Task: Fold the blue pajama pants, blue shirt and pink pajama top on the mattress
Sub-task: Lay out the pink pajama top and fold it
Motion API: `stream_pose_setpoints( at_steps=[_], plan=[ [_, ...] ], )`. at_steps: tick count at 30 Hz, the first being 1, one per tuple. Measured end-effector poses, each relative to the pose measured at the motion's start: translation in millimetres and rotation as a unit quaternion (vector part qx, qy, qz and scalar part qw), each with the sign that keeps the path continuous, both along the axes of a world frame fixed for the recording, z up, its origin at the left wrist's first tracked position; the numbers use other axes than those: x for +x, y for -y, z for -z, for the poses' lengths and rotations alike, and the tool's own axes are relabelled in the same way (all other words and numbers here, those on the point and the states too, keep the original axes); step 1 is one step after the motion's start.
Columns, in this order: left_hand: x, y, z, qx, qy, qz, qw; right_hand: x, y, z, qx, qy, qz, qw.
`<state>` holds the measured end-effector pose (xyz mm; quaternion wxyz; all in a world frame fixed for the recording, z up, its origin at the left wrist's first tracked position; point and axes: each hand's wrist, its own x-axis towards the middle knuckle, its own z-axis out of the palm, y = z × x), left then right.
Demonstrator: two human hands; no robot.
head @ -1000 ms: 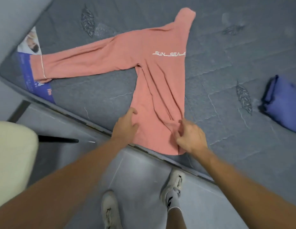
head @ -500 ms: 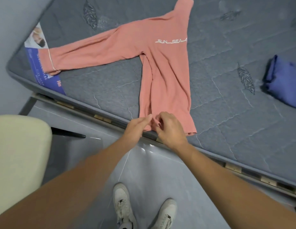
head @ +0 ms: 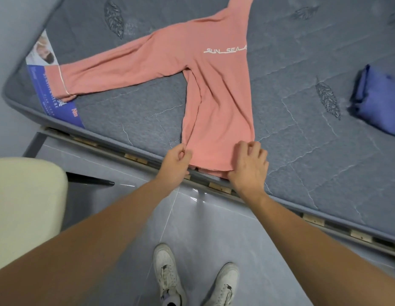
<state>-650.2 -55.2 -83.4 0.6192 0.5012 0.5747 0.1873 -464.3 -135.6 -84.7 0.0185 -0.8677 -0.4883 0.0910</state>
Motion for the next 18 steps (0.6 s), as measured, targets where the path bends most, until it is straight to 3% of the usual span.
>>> stream_pose_setpoints(
  at_steps=[6, 9, 12, 15, 18],
  plan=[
    [-18, 4, 5, 0.036, 0.023, -0.031, 0.999, 22, 7, 2, 0.086, -0.163, 0.15, 0.971],
    [-23, 6, 1, 0.071, 0.017, -0.021, 0.997, 30, 15, -4, 0.138, -0.2, 0.123, 0.962],
    [-27, 11, -1, 0.136, -0.007, -0.037, 0.99, 29, 28, -18, 0.188, -0.171, 0.023, 0.967],
    [-35, 17, 9, 0.158, -0.056, -0.056, 0.984, 32, 39, -14, 0.138, -0.149, 0.002, 0.979],
    [-36, 17, 26, 0.088, -0.152, 0.002, 0.984, 38, 37, 2, 0.016, -0.181, 0.051, 0.982]
  ],
)
